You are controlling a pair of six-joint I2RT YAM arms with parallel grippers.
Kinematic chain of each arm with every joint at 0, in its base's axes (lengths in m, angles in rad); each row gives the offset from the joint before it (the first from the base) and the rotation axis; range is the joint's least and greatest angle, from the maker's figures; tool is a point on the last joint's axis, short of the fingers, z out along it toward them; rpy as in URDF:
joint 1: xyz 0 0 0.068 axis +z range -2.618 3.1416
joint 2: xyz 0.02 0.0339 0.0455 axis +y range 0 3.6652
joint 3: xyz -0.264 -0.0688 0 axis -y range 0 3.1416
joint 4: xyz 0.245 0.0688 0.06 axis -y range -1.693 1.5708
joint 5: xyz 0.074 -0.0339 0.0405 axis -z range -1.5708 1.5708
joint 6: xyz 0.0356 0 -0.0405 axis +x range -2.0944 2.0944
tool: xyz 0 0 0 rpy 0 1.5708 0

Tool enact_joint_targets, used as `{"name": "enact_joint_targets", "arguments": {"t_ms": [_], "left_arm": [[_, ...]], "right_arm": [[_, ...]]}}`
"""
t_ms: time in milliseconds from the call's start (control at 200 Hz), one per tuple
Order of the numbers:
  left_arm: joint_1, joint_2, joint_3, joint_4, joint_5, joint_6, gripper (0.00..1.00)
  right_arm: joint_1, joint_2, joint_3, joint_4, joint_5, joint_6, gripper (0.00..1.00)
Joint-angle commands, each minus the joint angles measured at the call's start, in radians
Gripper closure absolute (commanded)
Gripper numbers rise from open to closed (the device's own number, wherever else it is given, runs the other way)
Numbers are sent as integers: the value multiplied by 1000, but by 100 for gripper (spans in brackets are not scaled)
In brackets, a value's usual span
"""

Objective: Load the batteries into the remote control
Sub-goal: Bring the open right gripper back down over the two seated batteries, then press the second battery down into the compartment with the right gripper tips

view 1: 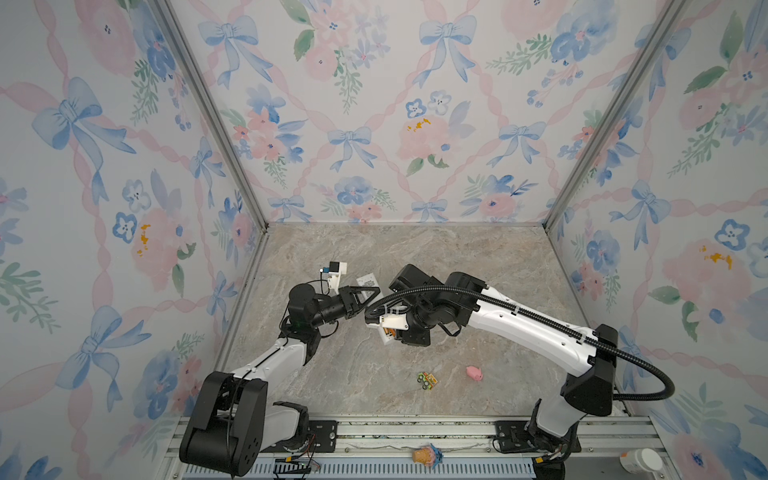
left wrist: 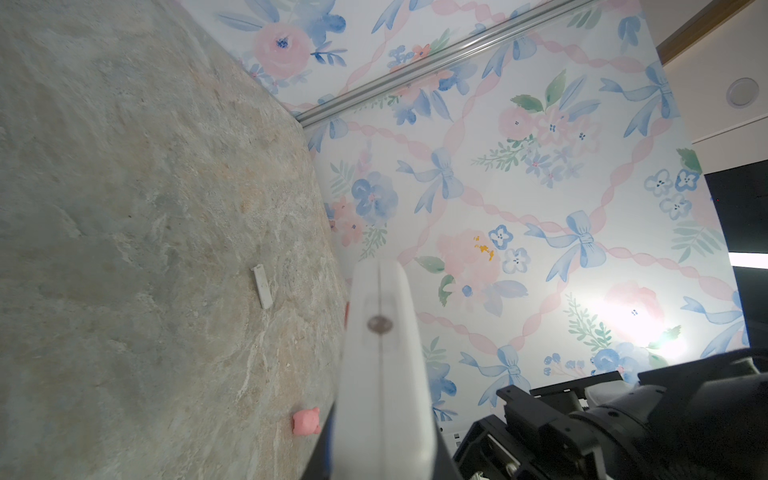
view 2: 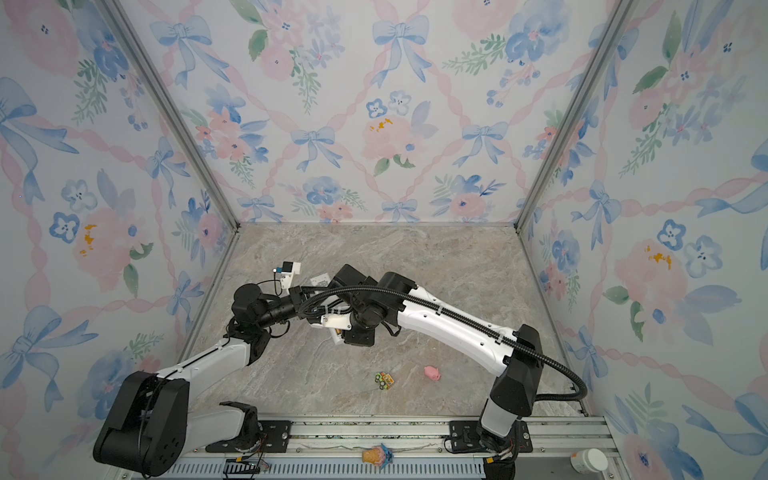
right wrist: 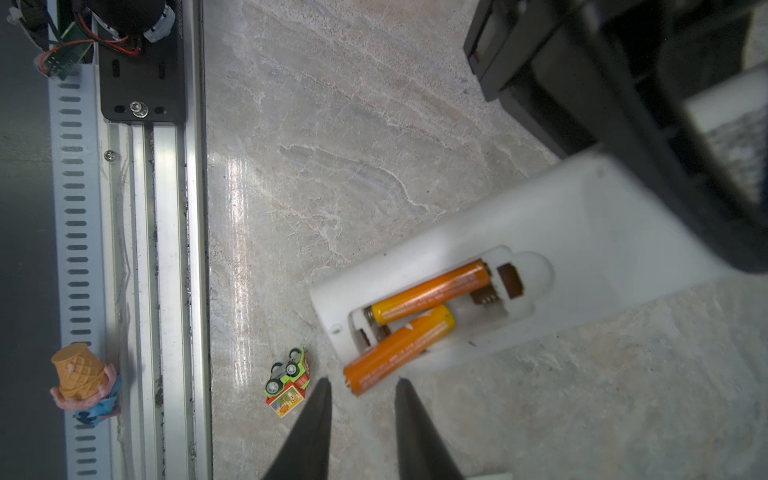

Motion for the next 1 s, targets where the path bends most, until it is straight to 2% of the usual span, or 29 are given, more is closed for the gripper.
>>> {"name": "enact_joint_targets", "arguments": {"t_ms": [0, 335, 995], "left_arm": [[7, -17, 21, 30, 20, -10, 100], [9, -24, 18, 29, 21, -10, 100], [6, -45, 5, 28, 23, -14, 100]], "right_arm": [[14, 18, 13, -24, 12, -4, 73], [29, 44, 36, -20, 46, 13, 81], [22, 61, 73, -23, 83, 63, 81]]}}
